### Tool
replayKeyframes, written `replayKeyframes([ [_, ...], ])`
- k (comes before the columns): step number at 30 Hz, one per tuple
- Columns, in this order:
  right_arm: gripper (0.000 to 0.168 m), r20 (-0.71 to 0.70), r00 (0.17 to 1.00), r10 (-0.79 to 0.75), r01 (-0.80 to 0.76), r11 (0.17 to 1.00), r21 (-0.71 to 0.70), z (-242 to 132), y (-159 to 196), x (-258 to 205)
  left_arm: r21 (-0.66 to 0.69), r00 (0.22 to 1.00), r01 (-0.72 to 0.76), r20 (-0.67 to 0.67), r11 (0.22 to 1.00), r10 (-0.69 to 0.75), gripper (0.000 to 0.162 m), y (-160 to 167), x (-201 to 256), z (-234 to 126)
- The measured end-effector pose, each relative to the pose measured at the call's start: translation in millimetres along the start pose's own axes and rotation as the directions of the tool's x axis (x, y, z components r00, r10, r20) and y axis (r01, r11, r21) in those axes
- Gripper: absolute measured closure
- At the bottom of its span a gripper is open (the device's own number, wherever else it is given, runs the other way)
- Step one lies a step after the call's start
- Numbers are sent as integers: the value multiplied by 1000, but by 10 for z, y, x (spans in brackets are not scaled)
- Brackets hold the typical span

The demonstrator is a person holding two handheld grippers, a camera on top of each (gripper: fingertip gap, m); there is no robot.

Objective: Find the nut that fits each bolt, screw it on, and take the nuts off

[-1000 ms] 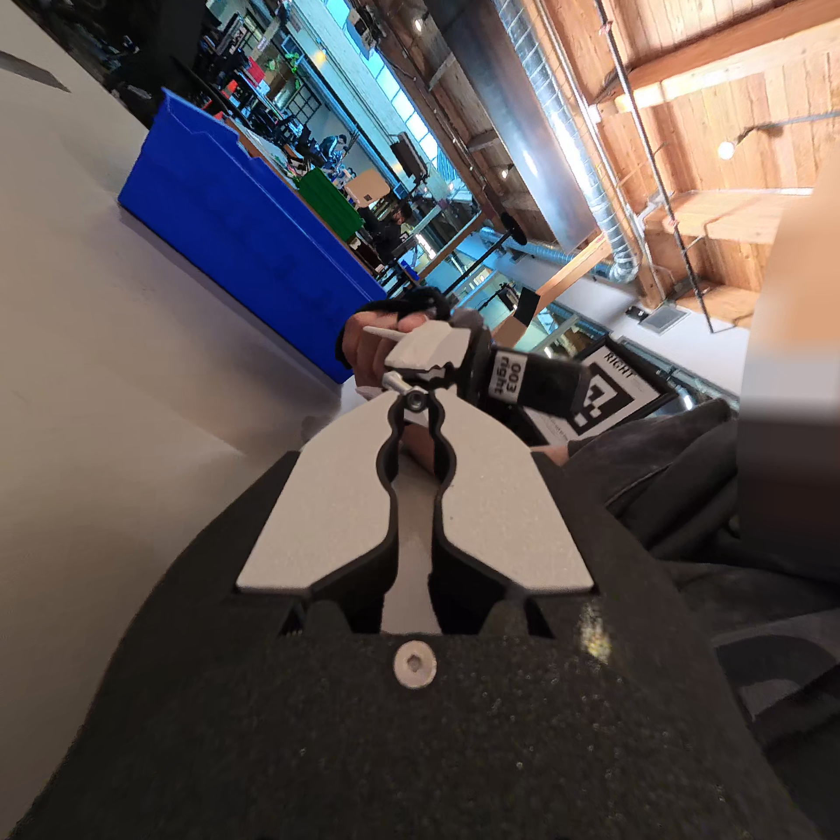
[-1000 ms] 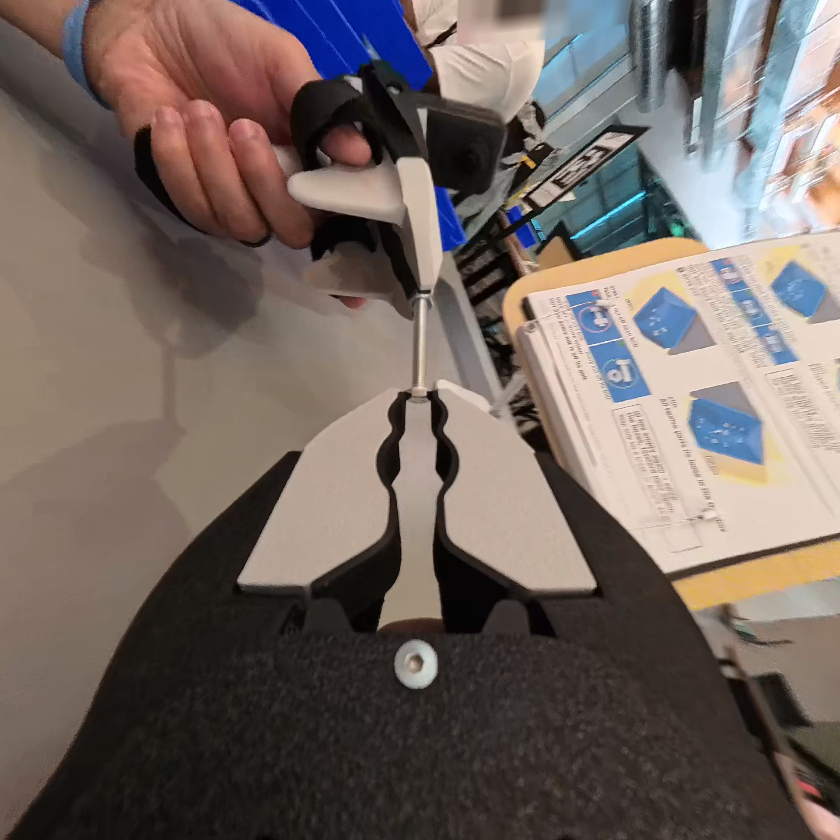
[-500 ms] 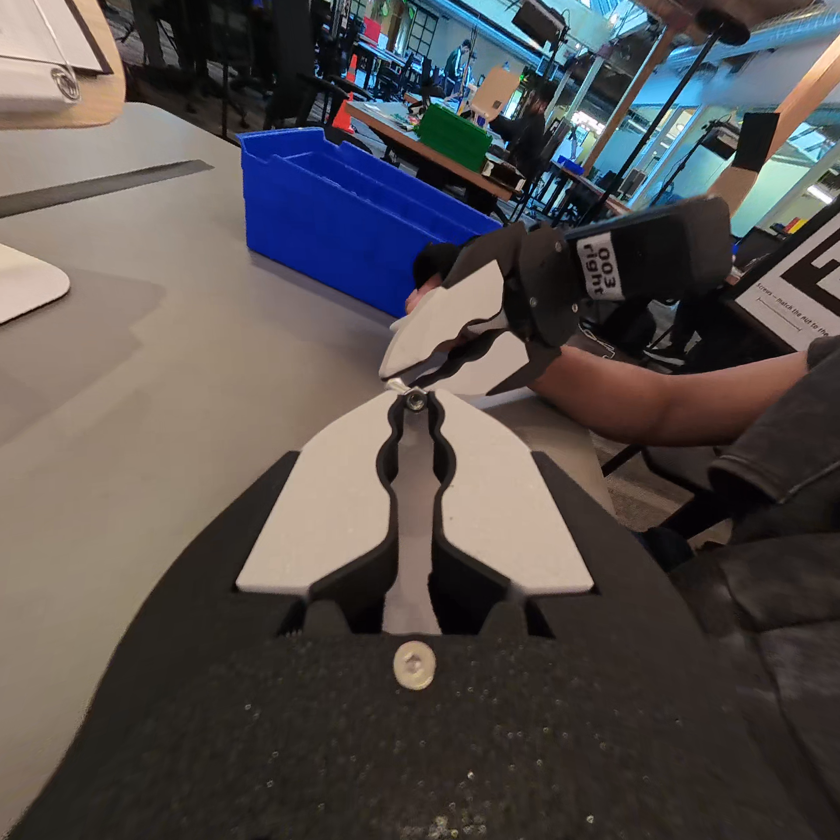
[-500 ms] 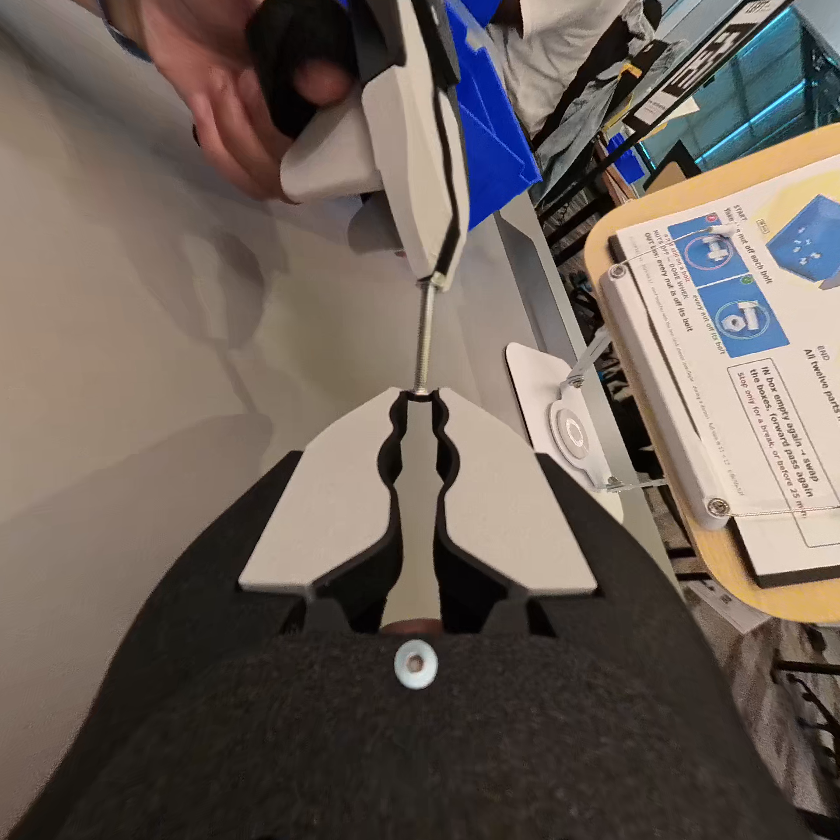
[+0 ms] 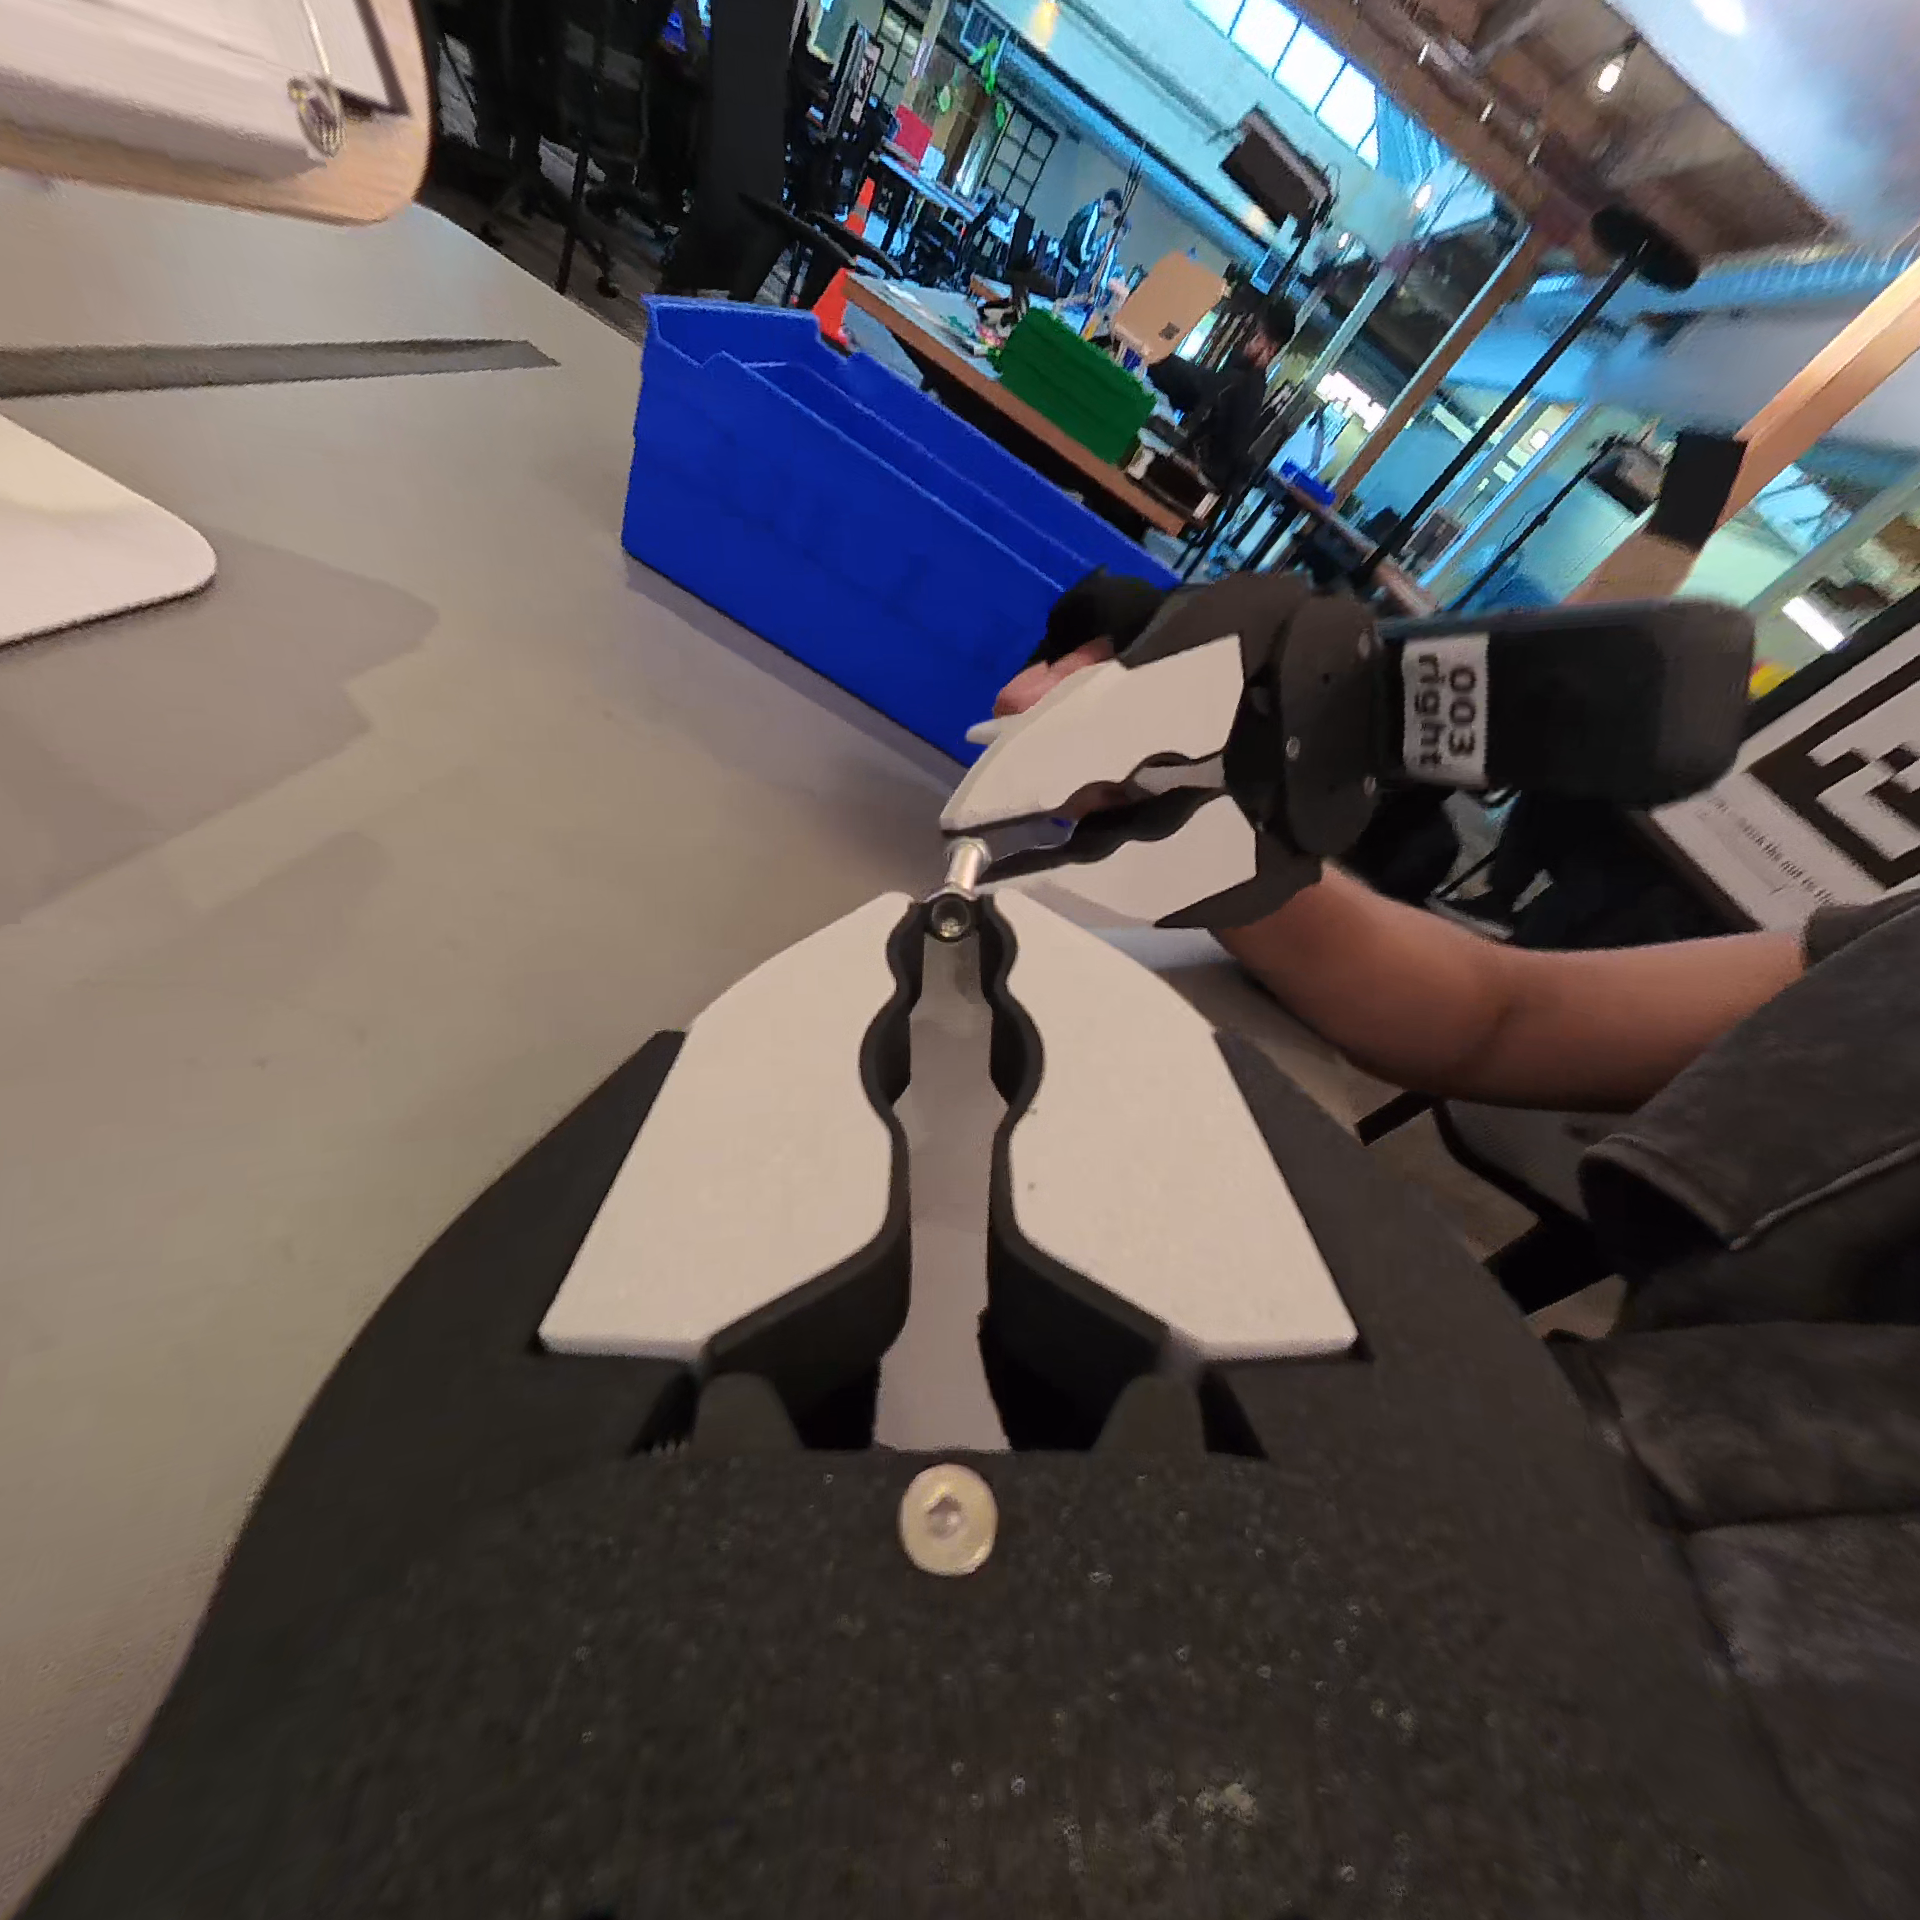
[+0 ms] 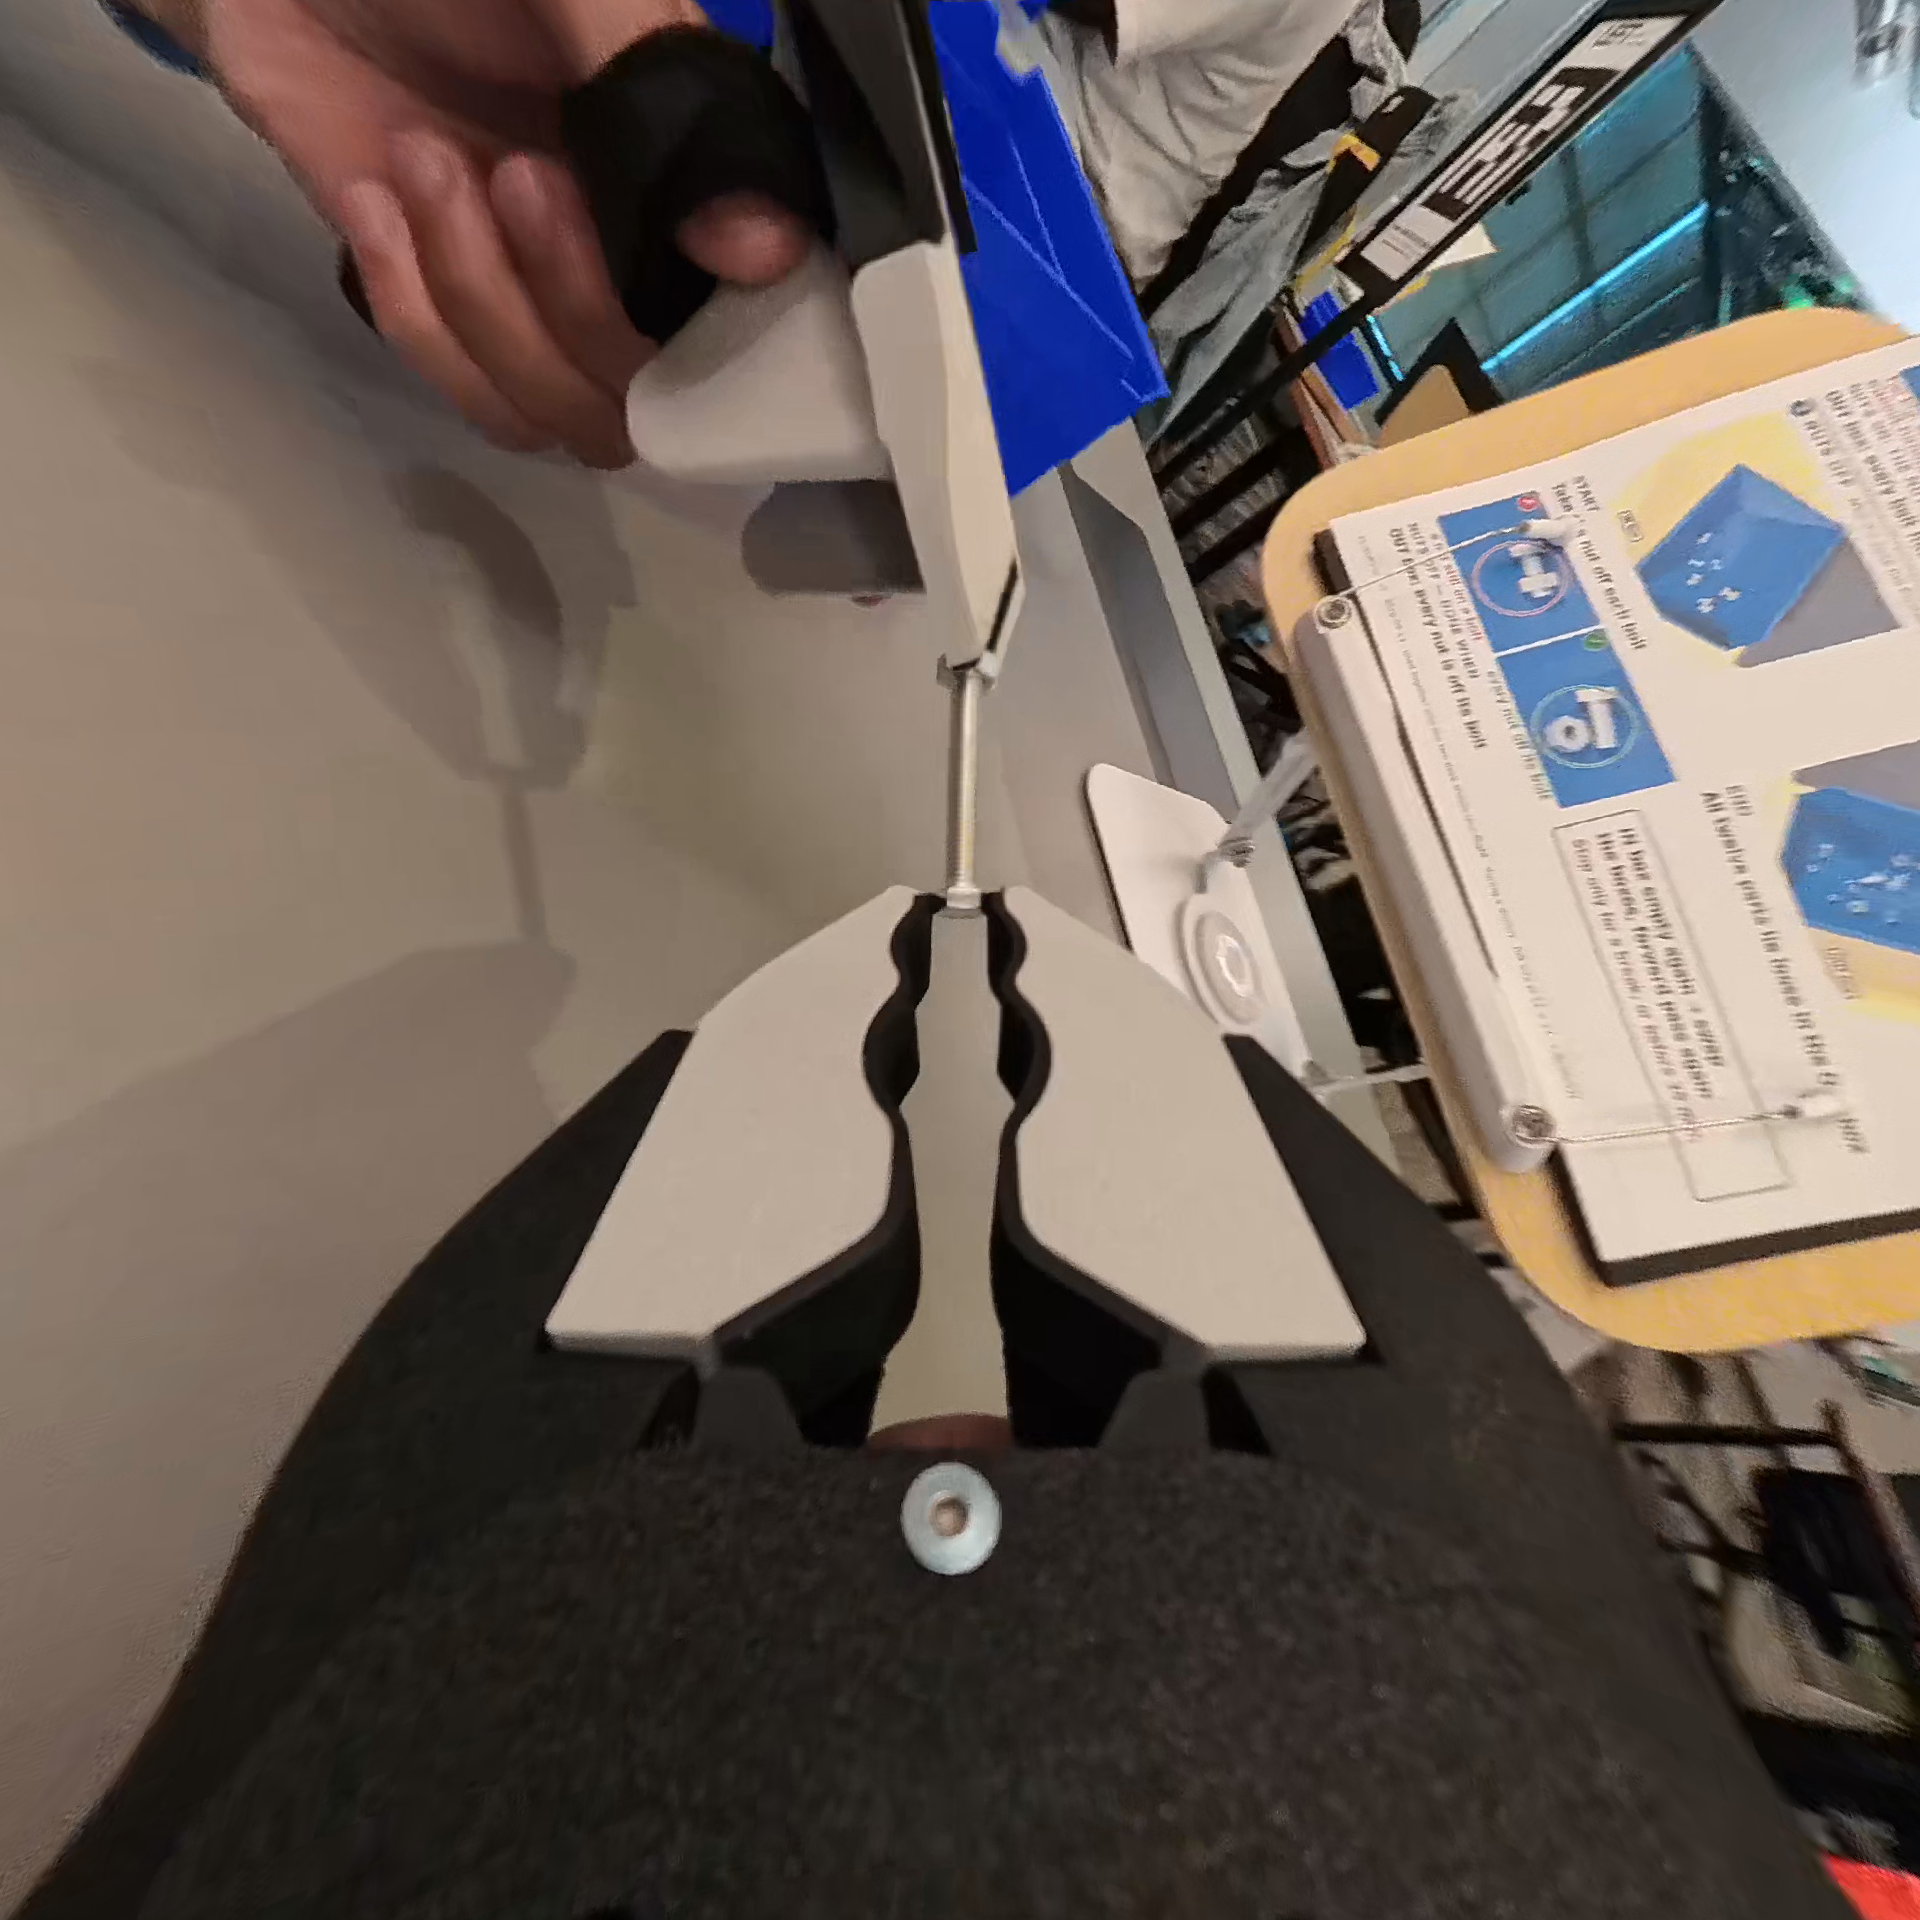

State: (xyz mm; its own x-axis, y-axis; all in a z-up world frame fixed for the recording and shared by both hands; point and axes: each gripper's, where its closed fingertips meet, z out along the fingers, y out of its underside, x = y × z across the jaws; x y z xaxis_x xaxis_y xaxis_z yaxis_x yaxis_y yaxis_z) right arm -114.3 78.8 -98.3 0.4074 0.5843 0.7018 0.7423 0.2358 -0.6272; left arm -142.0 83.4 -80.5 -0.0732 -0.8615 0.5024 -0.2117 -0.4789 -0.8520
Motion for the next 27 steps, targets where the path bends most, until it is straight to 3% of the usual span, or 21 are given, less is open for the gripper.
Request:
replayKeyframes([
  [5, 158, -59, 997, -51, 51, 999, -8, -6, -15, 39, 74, 963, 233, -160, 970, -219, 153, -62, 8, -1],
  [7, 158, -34, 999, -18, 19, 1000, 5, -16, -21, 37, 72, 958, 237, -182, 969, -221, 152, -51, 8, 0],
  [13, 158, 136, 980, 147, -154, 987, 48, -33, -55, -67, 54, 986, -32, -160, 998, 40, 152, -12, 170, -15],
  [18, 158, 328, 907, 262, -303, 949, 82, -129, -136, -175, 36, 935, -338, -98, 940, 340, 153, 84, 249, -42],
  [23, 158, 506, 778, 373, -464, 884, 61, -192, -191, -289, 105, 813, -573, -53, 813, 580, 153, 98, 386, -34],
  [27, 158, 635, 642, 430, -595, 802, 58, -296, -268, -307, 121, 786, -602, -89, 790, 612, 153, 136, 471, -54],
])
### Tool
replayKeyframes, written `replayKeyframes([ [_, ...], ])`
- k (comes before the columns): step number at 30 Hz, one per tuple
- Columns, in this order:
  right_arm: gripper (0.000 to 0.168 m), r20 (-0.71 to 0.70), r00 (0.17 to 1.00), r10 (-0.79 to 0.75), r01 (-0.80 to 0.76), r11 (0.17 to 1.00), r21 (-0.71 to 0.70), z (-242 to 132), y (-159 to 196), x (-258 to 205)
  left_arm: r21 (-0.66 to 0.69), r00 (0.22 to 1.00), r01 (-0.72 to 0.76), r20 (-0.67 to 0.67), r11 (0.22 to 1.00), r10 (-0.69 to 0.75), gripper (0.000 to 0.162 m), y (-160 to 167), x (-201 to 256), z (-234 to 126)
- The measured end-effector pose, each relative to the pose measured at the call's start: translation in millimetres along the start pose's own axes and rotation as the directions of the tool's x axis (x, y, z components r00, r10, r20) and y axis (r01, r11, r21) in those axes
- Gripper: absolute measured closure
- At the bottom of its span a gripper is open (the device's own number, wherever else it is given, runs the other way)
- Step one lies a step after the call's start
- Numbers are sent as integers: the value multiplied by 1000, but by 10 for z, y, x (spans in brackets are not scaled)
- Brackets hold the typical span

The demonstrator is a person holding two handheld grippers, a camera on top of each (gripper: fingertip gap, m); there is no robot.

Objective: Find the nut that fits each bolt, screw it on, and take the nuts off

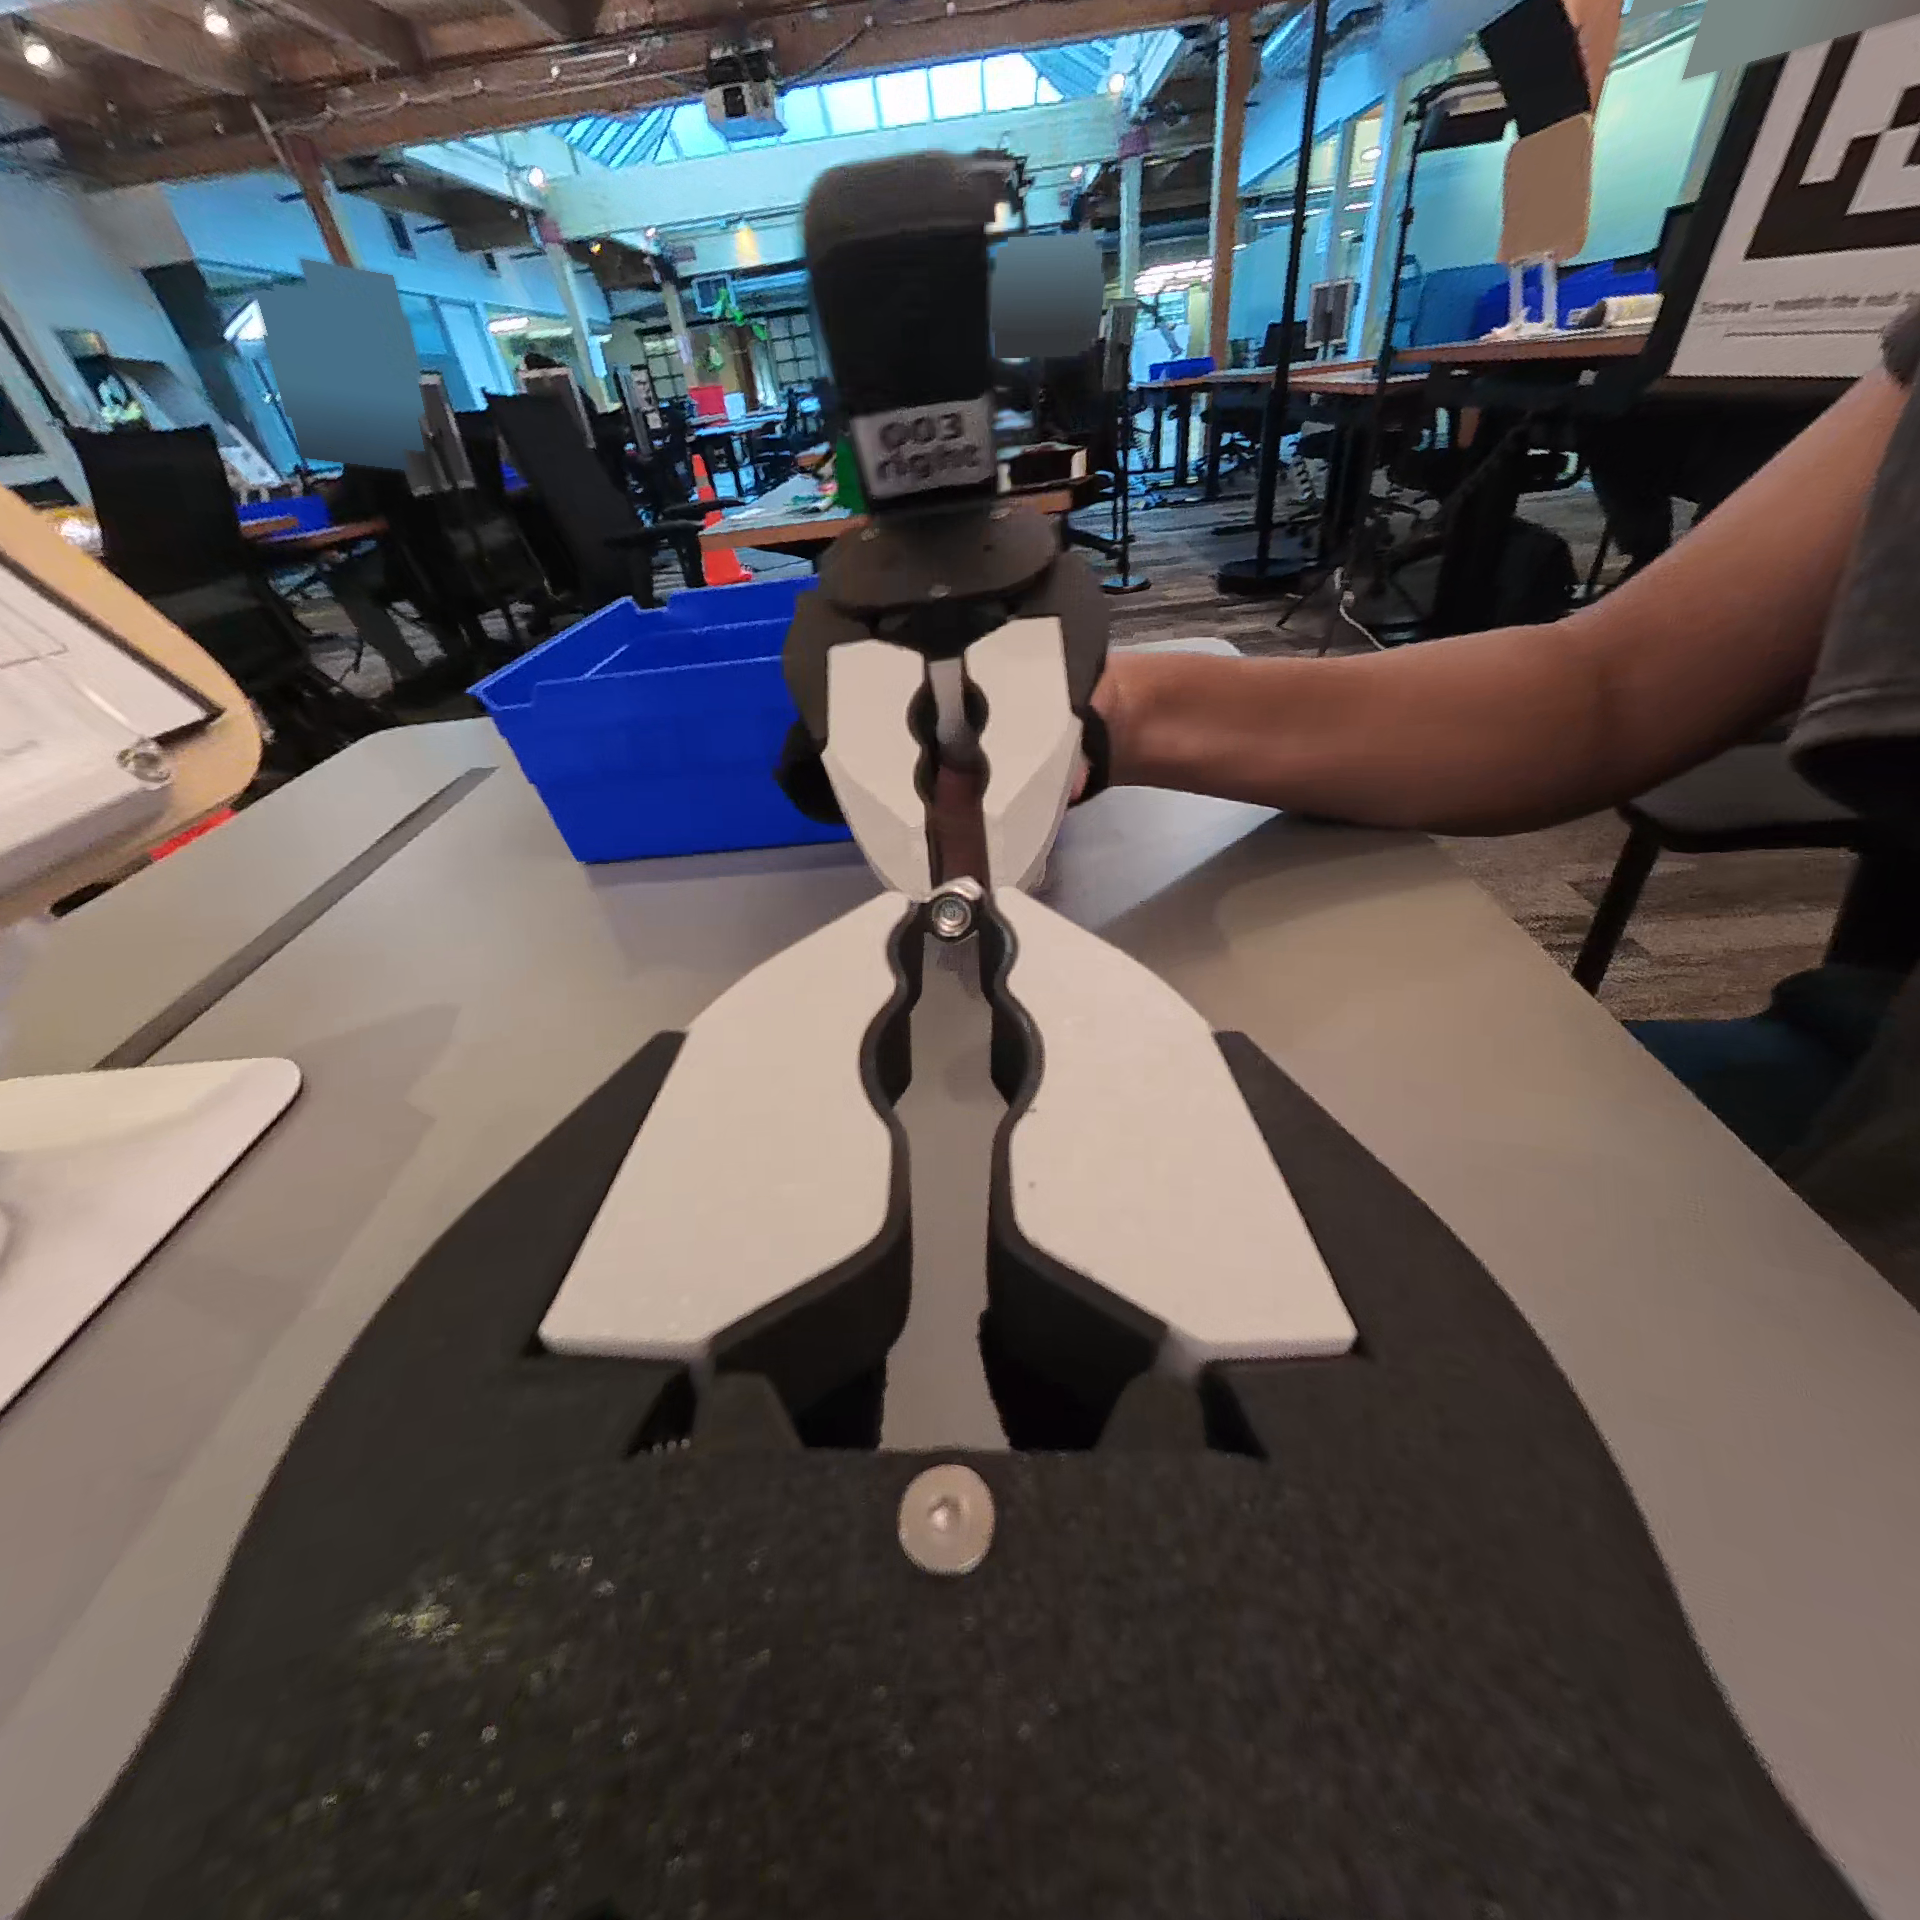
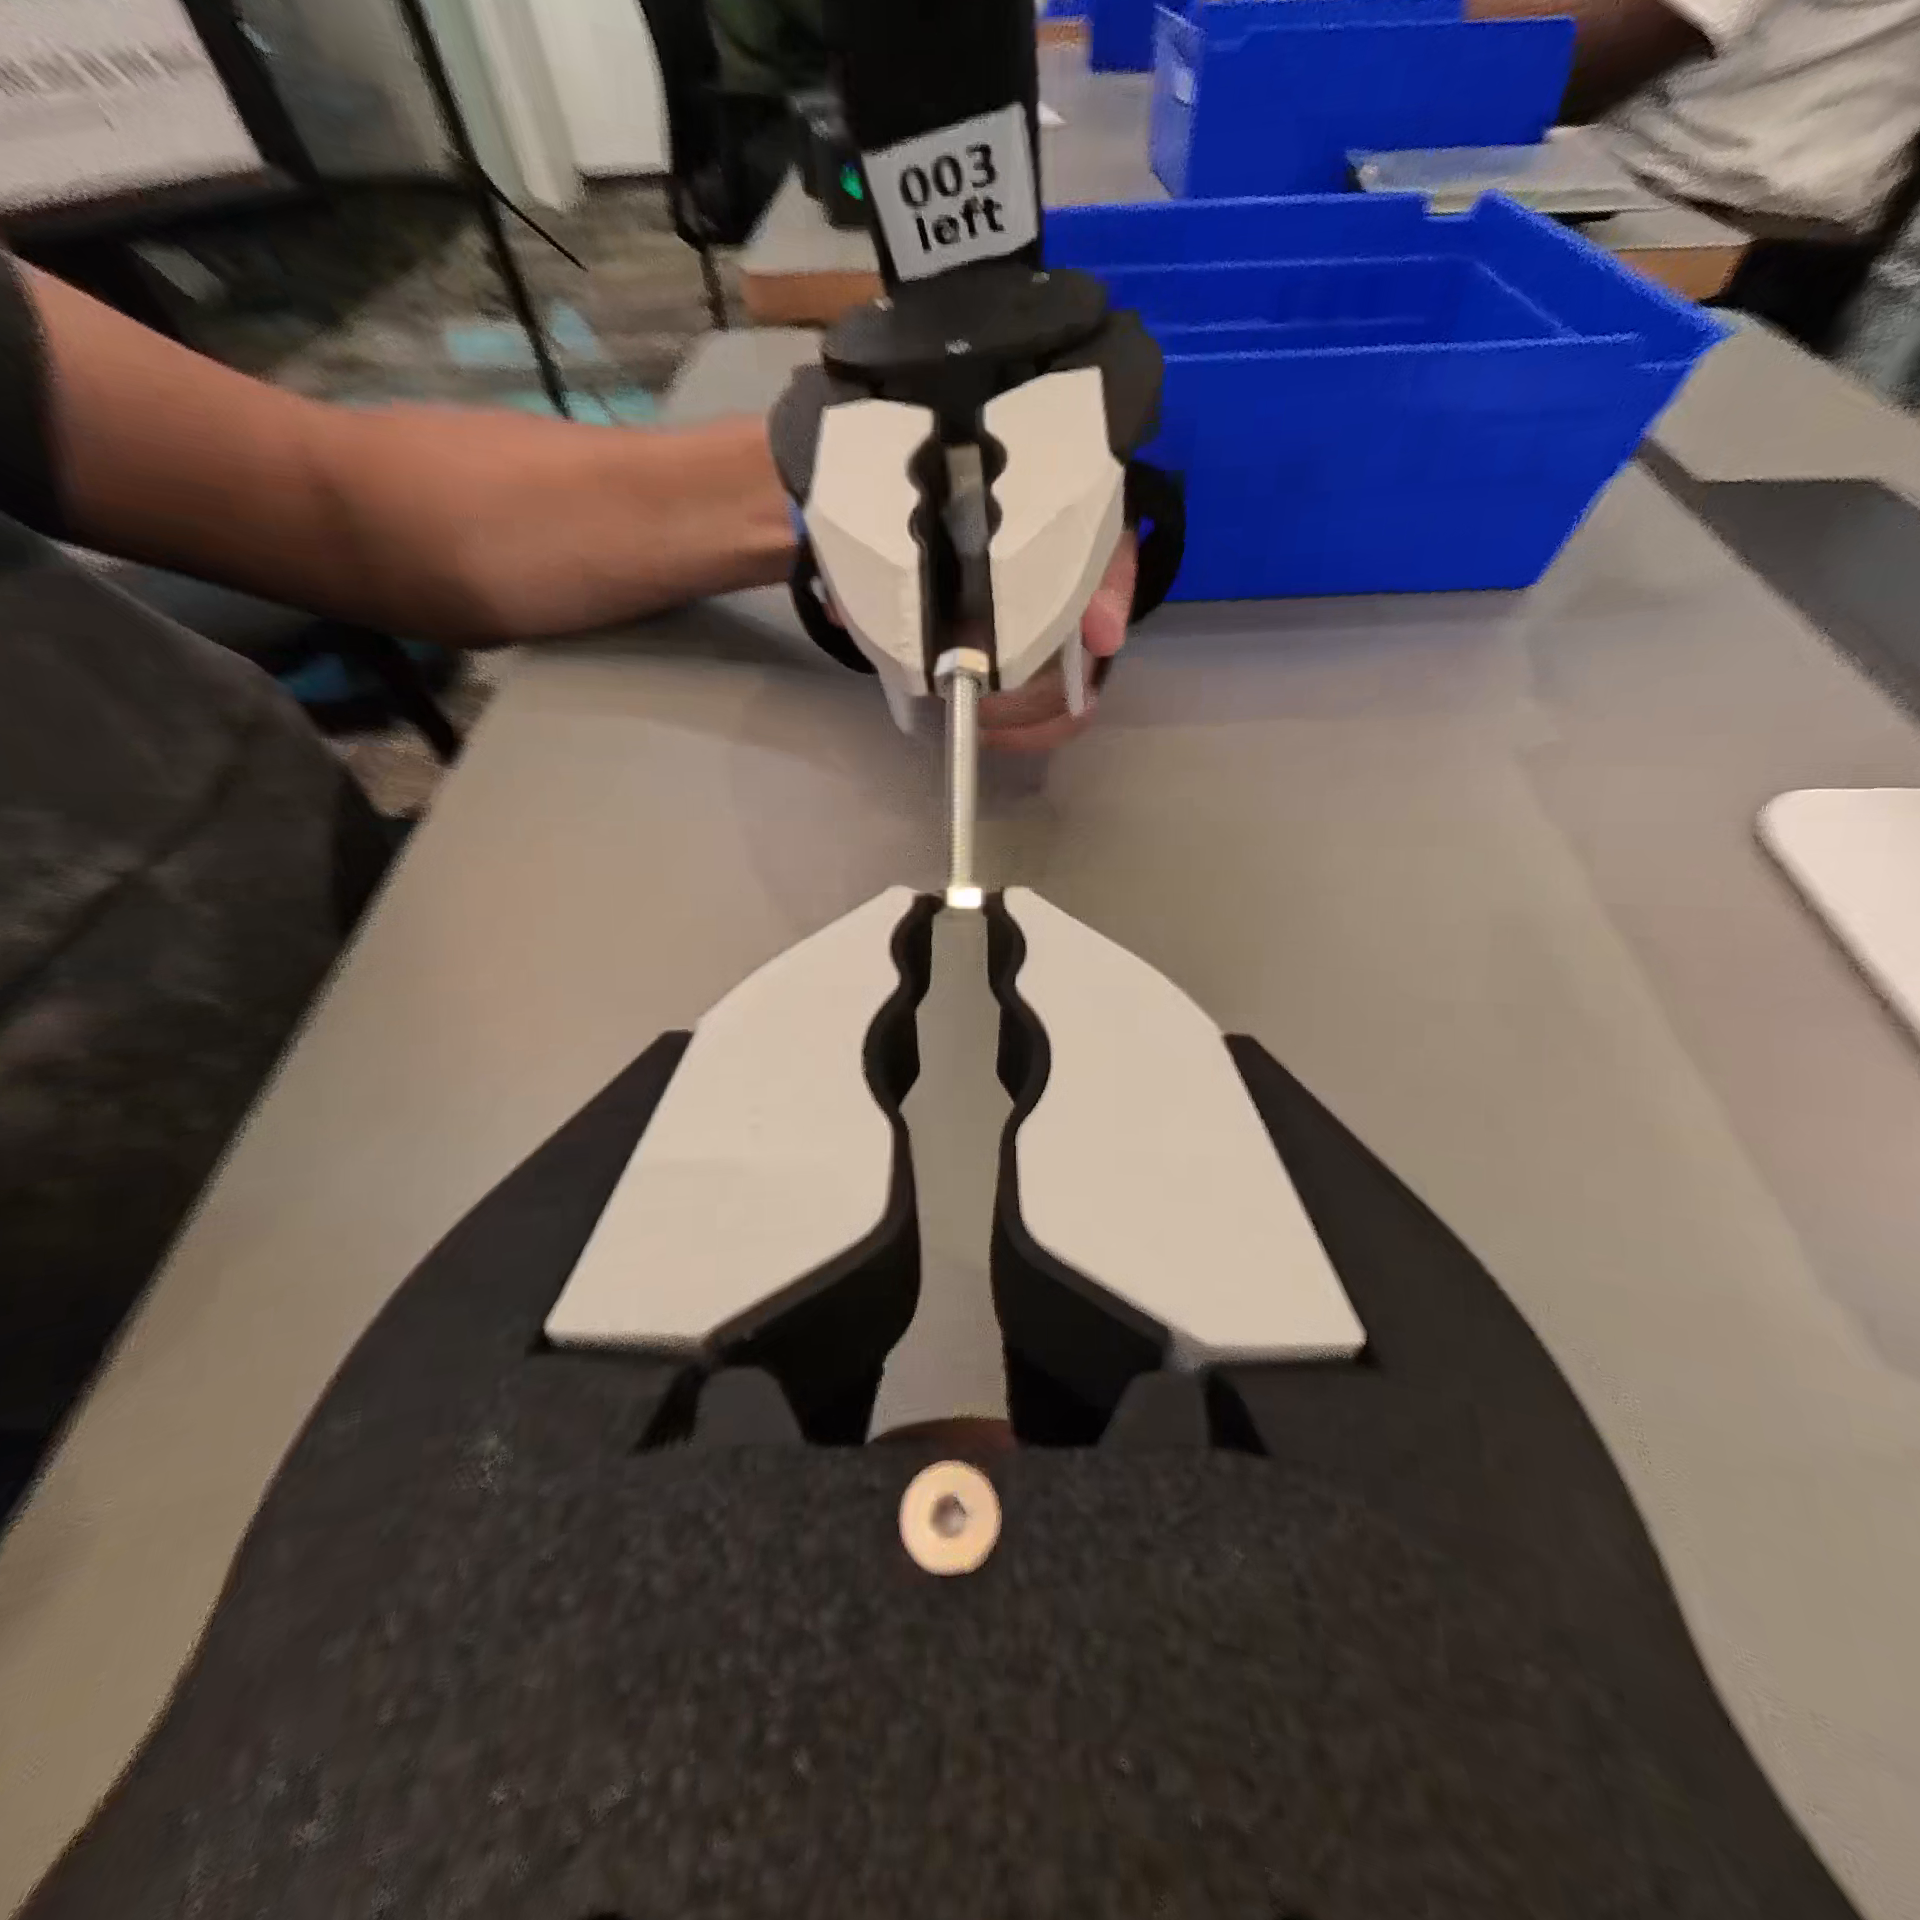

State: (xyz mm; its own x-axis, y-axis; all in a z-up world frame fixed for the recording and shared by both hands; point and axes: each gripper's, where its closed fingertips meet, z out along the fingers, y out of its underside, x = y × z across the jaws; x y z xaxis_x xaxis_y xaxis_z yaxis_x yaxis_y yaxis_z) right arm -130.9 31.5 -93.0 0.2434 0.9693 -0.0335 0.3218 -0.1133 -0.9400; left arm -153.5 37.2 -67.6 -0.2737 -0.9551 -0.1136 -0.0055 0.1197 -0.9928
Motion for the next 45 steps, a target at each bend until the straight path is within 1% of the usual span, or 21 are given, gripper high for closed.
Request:
replayKeyframes([
  [2, 158, 98, 990, 104, -106, 994, 14, -3, -1, -70, -9, 999, -48, -12, 999, 48, 153, -1, 56, 0],
  [4, 158, 190, 955, 227, -237, 971, 28, -5, -17, -106, -11, 993, -120, 5, 993, 120, 153, -21, 72, -2],
  [5, 158, 242, 928, 284, -306, 950, 57, -17, -60, -113, 0, 988, -154, 14, 988, 154, 153, -50, 79, -11],
  [7, 158, 386, 831, 400, -467, 879, 94, -57, -169, -146, 23, 981, -196, 2, 980, 196, 153, -107, 126, -29],
  [9, 158, 480, 735, 478, -581, 810, 82, -62, -199, -153, 33, 978, -209, -2, 977, 209, 153, -139, 156, -31],
  [11, 158, 536, 643, 547, -681, 729, 73, -45, -222, -111, 40, 977, -213, 14, 976, 213, 153, -160, 135, -44],
  [13, 158, 583, 566, 583, -758, 646, 91, -43, -275, -43, 46, 978, -209, 33, 977, 208, 153, -178, 95, -66],
  [16, 158, 633, 497, 593, -808, 583, 88, -31, -313, -27, 64, 983, -181, 39, 981, 178, 152, -217, 74, -83],
  [20, 158, 618, 503, 605, -813, 573, 101, -26, -297, 17, 56, 988, -143, 60, 988, 140, 153, -187, 10, -90],
  [25, 158, 571, 535, 623, -809, 573, 133, -33, -254, 107, 33, 991, -101, 89, 994, 98, 152, -125, -59, -72],
  [27, 158, 573, 537, 619, -809, 570, 143, -47, -266, 116, 33, 993, -78, 90, 996, 75, 145, -117, -69, -64],
  [34, 158, 549, 554, 625, -804, 573, 159, -59, -254, 159, 29, 993, -67, 101, 997, 64, 142, -96, -94, -56],
  [36, 158, 528, 573, 627, -793, 586, 164, -50, -242, 170, 33, 993, -60, 108, 998, 57, 142, -101, -111, -61],
  [45, 158, 470, 600, 647, -781, 601, 170, -17, -189, 218, 84, 994, -40, 104, 996, 31, 141, -178, -108, -74],
])
